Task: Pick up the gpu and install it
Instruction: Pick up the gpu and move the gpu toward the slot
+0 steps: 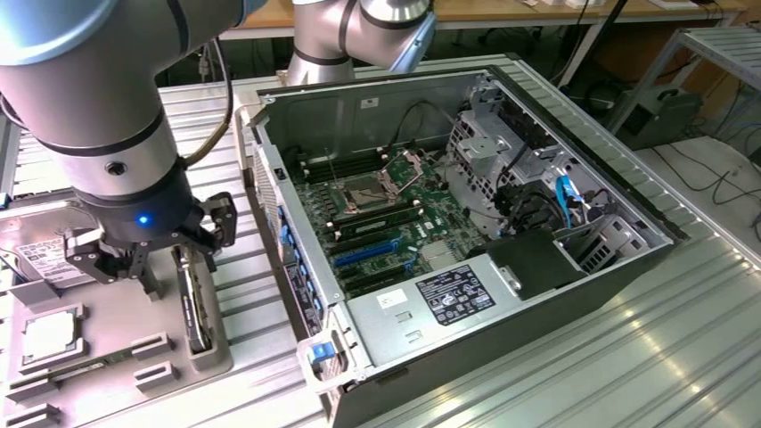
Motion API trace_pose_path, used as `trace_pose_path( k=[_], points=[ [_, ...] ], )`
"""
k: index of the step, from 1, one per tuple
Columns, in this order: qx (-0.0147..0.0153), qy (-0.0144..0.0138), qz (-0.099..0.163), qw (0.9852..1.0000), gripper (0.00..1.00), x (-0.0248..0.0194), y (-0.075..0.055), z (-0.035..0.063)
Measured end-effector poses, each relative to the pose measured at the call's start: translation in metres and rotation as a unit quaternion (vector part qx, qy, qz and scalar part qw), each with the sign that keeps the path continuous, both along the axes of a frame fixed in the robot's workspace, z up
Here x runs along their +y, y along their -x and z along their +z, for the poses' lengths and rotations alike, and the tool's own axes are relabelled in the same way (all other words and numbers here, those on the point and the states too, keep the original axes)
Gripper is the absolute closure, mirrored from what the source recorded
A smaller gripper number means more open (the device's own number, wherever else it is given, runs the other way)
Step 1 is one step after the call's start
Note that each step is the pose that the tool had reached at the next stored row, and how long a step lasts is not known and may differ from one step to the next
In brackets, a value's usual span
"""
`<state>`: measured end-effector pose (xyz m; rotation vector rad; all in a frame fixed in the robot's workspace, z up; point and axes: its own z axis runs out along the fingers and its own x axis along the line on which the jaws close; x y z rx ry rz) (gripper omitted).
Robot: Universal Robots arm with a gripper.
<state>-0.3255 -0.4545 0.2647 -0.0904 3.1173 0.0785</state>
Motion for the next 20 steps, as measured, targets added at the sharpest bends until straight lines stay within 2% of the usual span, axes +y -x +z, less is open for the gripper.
trace_pose_path(
  k=[8, 20],
  points=[
    [-0.0001, -0.0001, -0.007, 1.0000, 0.32, -0.0059, -0.001, -0.0074],
    [0.0000, 0.0000, -0.008, 1.0000, 0.32, -0.0059, -0.006, -0.0265]
  ],
)
